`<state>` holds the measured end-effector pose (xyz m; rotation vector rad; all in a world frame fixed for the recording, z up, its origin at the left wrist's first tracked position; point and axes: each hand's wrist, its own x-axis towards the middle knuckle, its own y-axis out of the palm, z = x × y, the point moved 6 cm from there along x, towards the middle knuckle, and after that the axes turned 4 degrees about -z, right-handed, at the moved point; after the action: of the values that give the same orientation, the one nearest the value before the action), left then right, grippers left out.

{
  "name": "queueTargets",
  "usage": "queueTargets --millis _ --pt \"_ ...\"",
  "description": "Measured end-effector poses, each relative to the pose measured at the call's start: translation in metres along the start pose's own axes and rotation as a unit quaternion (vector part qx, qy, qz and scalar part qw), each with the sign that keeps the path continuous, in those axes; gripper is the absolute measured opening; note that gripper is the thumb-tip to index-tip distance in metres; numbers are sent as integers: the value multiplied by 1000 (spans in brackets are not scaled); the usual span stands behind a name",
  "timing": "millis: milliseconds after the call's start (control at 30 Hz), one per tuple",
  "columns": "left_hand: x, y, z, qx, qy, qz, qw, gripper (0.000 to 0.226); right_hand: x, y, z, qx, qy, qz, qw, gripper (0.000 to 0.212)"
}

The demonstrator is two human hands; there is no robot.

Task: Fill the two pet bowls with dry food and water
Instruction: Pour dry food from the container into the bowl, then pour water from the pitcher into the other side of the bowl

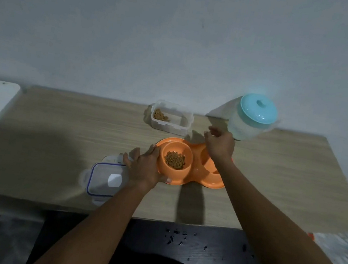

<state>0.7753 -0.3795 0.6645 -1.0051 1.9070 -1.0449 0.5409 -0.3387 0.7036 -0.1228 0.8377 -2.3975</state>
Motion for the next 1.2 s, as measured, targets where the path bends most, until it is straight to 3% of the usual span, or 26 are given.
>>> queueTargets --millis 67,167,367,667,800,1100,1200 --pt "-2 -2 -5 -9 -4 2 1000 106 -17 -27 -21 -38 -21 -26 999 33" --pt "-2 -7 -13 -17 -3 -1 1000 103 -30 -54 -60 -39 15 -51 998 37" --pt "-3 -4 -47 -79 -51 -2 996 118 -30 -75 -103 -5 52 31 998 35" --pt "-1 18 -118 -33 -52 5 998 121 3 -124 -132 -6 55 38 998 38" --pt "10 26 -133 -23 -62 26 997 133 17 -130 -128 -5 45 64 997 39" --pt "22 29 -135 -9 -105 18 994 132 91 -158 -56 144 10 -108 984 65" --pt "20 31 -134 -18 -114 16 993 129 120 -152 -43 143 12 -67 987 71"
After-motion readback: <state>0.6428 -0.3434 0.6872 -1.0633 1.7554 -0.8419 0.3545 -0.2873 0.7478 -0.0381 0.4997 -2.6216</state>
